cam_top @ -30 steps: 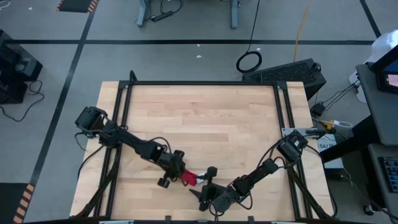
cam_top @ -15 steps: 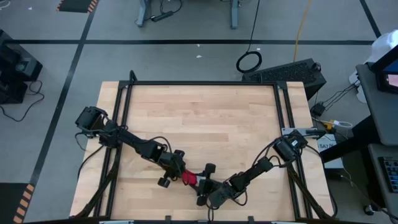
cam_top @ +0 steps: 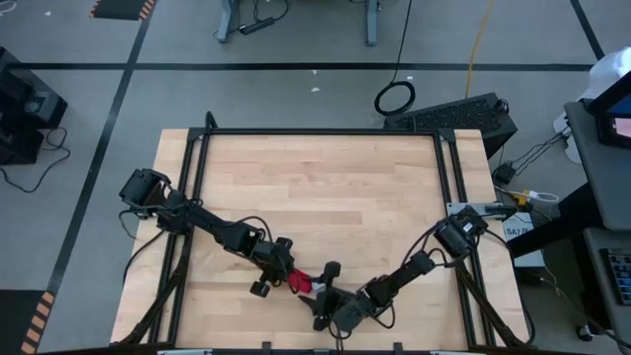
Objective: Roll towel
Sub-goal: Roll the red towel
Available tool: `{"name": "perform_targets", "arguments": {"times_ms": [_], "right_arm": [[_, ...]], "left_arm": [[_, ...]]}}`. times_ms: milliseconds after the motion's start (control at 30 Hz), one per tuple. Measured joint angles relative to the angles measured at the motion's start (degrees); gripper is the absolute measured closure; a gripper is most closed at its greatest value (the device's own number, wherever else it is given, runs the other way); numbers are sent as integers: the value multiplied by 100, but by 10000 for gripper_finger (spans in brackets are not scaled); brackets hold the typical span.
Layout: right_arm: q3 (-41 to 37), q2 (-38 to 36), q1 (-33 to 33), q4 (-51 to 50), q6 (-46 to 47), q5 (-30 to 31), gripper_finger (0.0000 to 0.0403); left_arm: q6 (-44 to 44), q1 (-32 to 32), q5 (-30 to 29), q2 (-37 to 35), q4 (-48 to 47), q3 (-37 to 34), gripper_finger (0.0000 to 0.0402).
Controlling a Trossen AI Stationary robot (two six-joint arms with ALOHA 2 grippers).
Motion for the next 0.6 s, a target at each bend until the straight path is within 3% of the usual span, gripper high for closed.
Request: {"name": "perform_targets", "arguments": {"times_ms": [133,433,600], "right_arm": [[0,0,13,15,169,-114,170],[11,-2,0,-385,1123,-129,292],[20,-13,2,-614,1378,-245,332]], "left_arm": [[1,-1,0,0,-1,0,348],[-3,-1,2,0,-1,0,348],[-8,-1,-7,0,6,0,346]]}}
